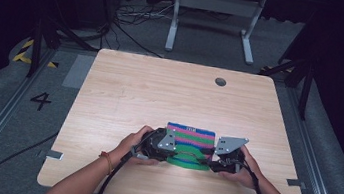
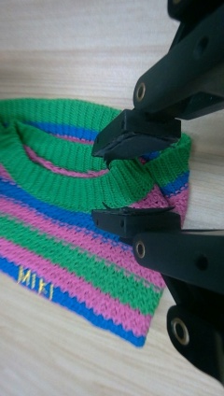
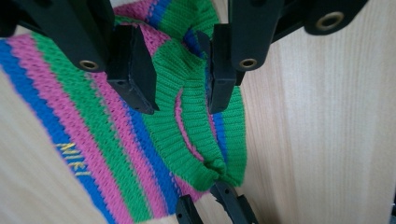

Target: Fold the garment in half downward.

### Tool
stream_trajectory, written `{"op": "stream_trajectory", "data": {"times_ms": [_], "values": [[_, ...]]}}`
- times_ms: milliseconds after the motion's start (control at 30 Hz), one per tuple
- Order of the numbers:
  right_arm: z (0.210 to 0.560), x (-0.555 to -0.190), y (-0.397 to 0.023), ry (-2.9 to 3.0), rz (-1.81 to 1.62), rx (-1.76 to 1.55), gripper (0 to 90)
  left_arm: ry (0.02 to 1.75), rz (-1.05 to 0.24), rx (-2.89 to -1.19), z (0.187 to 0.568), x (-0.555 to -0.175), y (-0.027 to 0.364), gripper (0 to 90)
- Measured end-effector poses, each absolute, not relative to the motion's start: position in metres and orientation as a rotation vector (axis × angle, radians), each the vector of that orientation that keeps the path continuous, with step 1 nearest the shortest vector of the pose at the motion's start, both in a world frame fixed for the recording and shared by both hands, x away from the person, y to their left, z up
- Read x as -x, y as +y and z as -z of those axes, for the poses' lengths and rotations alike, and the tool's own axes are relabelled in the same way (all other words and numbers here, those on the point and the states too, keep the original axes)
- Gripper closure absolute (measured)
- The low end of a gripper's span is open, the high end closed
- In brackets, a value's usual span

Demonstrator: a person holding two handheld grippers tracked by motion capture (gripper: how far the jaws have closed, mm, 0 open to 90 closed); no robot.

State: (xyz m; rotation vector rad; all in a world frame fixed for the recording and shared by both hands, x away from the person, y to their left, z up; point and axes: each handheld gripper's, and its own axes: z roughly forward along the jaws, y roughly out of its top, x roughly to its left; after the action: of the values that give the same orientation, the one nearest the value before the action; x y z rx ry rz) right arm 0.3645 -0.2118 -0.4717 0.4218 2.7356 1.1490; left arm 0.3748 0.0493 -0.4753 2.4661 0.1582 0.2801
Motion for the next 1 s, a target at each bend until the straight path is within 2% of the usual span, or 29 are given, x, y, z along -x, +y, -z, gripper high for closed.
{"op": "stream_trajectory", "data": {"times_ms": [100,200,300,367,767,1000], "values": [[0.484,-0.369,-0.209,2.744,-1.081,-0.458,65.7,0.156,-0.280,-2.491,0.483,-0.375,0.047,66.3],[0.487,-0.371,-0.212,2.726,-1.084,-0.486,73.1,0.182,-0.280,-2.471,0.485,-0.376,0.049,69.9],[0.486,-0.370,-0.212,2.716,-1.068,-0.466,78.1,0.181,-0.283,-2.460,0.484,-0.377,0.049,75.4],[0.483,-0.369,-0.212,2.707,-1.087,-0.463,84.1,0.175,-0.294,-2.448,0.481,-0.376,0.050,84.1],[0.458,-0.358,-0.218,2.687,-1.149,-0.413,85.6,0.135,-0.289,-2.411,0.458,-0.366,0.055,86.3],[0.472,-0.350,-0.219,2.765,-1.090,-0.414,84.3,0.107,-0.206,-2.481,0.476,-0.354,0.051,83.3]]}}
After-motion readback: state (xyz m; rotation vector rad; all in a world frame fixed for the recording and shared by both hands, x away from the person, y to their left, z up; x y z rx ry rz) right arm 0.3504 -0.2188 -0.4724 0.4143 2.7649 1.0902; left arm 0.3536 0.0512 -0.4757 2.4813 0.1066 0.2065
